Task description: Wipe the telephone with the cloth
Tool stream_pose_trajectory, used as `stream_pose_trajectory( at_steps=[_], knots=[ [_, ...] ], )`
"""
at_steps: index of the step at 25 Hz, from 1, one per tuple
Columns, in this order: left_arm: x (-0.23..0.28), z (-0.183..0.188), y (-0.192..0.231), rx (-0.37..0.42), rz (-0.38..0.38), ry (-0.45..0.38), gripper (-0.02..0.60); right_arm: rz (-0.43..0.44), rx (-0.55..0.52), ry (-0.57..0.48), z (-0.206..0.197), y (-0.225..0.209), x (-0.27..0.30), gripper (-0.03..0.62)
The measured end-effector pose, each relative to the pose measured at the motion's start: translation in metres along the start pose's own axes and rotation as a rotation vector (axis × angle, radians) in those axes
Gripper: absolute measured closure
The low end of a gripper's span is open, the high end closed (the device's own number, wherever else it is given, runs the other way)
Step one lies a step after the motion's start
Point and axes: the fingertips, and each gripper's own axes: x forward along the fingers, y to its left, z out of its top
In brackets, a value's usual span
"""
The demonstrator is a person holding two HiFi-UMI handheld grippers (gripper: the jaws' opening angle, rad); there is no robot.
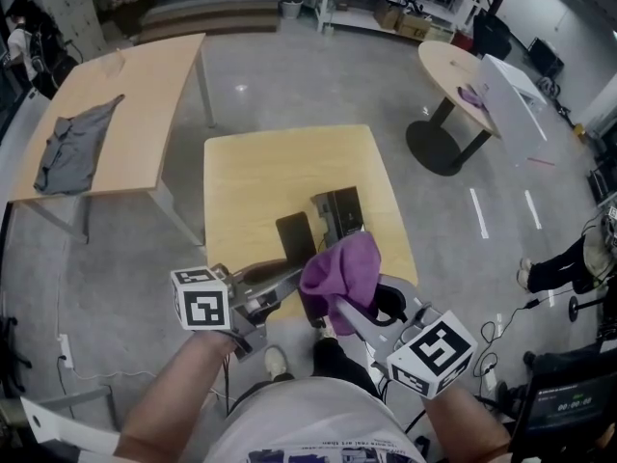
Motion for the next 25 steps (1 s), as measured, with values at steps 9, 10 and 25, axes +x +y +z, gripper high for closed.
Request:
stream_pose_trajectory(
  at_steps=[9, 10, 25],
  knots=[
    [0.007, -0.017, -0.008, 0.013, -0.023, 0.035, 0.495, 0.033, -0.056, -0.111, 0.069, -0.008, 0.029, 0.476],
    [0.007, -0.018, -0.008, 0.016, -0.027, 0.035, 0.497, 0.040, -0.061, -0.106, 0.069, -0.008, 0.033, 0.476],
    [-0.021, 0.009, -0.011, -0.004, -0.038, -0.062, 0.495, 0.129, -0.009, 0.011, 0.004, 0.029, 0.032, 0.476]
  ],
)
